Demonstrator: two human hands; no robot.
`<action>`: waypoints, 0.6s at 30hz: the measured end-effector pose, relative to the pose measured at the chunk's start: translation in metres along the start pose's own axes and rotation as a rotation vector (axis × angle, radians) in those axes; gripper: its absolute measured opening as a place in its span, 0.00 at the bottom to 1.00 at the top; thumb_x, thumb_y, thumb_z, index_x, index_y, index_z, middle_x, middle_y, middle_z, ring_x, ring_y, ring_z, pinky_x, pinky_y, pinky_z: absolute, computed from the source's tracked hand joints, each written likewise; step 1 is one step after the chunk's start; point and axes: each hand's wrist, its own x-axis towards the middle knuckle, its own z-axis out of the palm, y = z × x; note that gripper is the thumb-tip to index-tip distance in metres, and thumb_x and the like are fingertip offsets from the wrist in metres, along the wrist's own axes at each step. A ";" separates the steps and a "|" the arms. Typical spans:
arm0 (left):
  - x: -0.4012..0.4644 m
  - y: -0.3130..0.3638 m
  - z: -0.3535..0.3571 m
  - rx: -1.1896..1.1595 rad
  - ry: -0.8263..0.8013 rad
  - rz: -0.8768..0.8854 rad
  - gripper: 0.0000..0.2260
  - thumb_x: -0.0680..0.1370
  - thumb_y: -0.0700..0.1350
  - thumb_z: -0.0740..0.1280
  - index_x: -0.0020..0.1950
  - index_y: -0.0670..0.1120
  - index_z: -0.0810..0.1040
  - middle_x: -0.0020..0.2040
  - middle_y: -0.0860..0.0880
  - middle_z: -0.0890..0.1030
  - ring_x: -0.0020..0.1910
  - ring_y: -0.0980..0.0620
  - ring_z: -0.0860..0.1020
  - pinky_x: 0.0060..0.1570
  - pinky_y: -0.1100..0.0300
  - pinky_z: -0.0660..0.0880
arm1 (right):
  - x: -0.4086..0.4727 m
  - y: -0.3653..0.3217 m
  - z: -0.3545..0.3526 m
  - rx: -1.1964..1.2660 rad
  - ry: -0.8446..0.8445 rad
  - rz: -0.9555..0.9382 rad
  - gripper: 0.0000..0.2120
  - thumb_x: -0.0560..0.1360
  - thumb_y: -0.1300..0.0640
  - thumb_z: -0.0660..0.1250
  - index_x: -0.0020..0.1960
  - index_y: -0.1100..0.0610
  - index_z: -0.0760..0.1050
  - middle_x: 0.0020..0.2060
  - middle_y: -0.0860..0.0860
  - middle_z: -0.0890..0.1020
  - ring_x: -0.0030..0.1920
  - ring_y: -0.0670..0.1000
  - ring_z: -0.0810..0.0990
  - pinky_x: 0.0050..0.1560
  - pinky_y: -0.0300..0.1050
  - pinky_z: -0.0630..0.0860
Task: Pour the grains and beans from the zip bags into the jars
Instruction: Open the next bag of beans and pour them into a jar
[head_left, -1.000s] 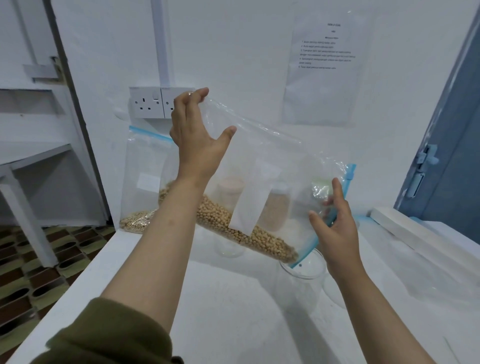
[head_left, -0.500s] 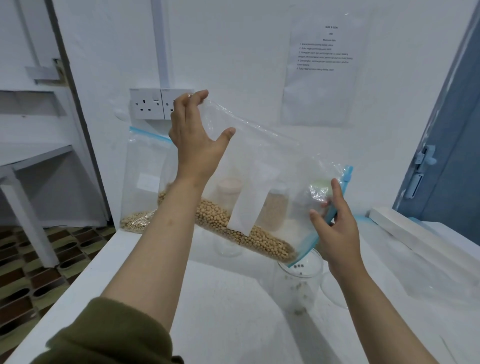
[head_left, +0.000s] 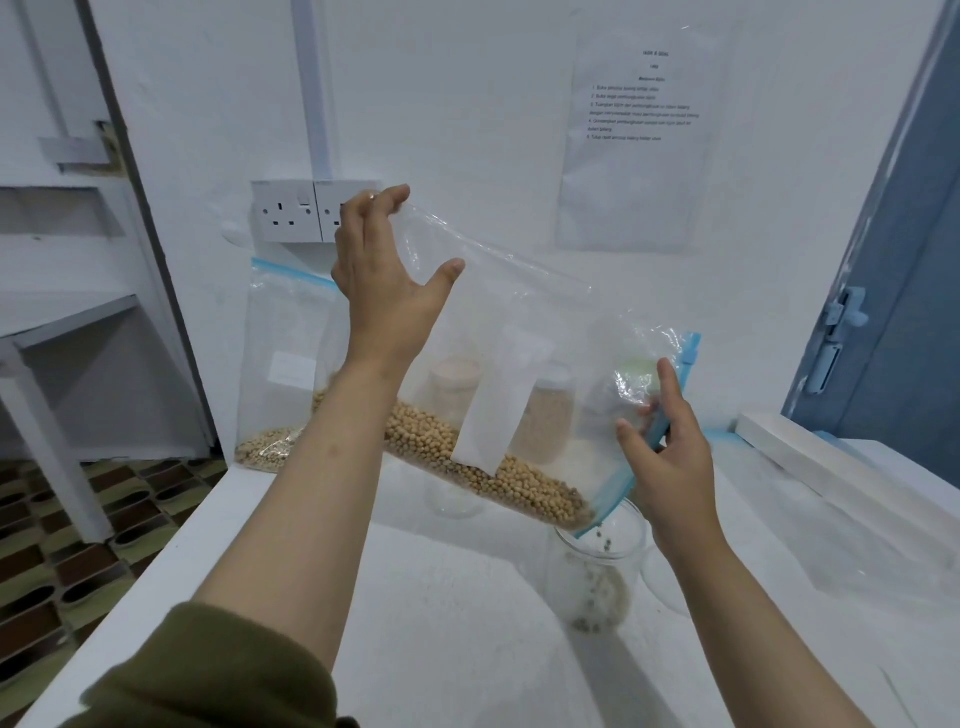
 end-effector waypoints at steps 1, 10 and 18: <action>0.000 0.000 0.000 0.000 -0.001 -0.001 0.31 0.69 0.51 0.75 0.70 0.46 0.70 0.66 0.49 0.67 0.66 0.45 0.69 0.66 0.39 0.66 | 0.000 0.000 0.000 0.001 0.000 0.000 0.33 0.79 0.62 0.67 0.76 0.36 0.62 0.68 0.38 0.72 0.68 0.39 0.71 0.71 0.55 0.71; -0.002 -0.003 0.001 0.010 0.002 -0.004 0.31 0.70 0.50 0.76 0.70 0.46 0.70 0.66 0.48 0.68 0.68 0.44 0.68 0.67 0.39 0.65 | 0.001 0.004 0.002 -0.011 0.010 -0.001 0.34 0.79 0.63 0.67 0.77 0.39 0.62 0.64 0.34 0.73 0.67 0.41 0.72 0.71 0.56 0.71; -0.001 -0.006 0.002 0.016 0.002 -0.008 0.32 0.70 0.52 0.76 0.70 0.47 0.69 0.66 0.49 0.67 0.67 0.47 0.69 0.67 0.42 0.65 | 0.001 0.005 0.004 -0.017 0.019 -0.014 0.33 0.79 0.63 0.67 0.77 0.39 0.61 0.68 0.43 0.73 0.67 0.43 0.73 0.70 0.55 0.71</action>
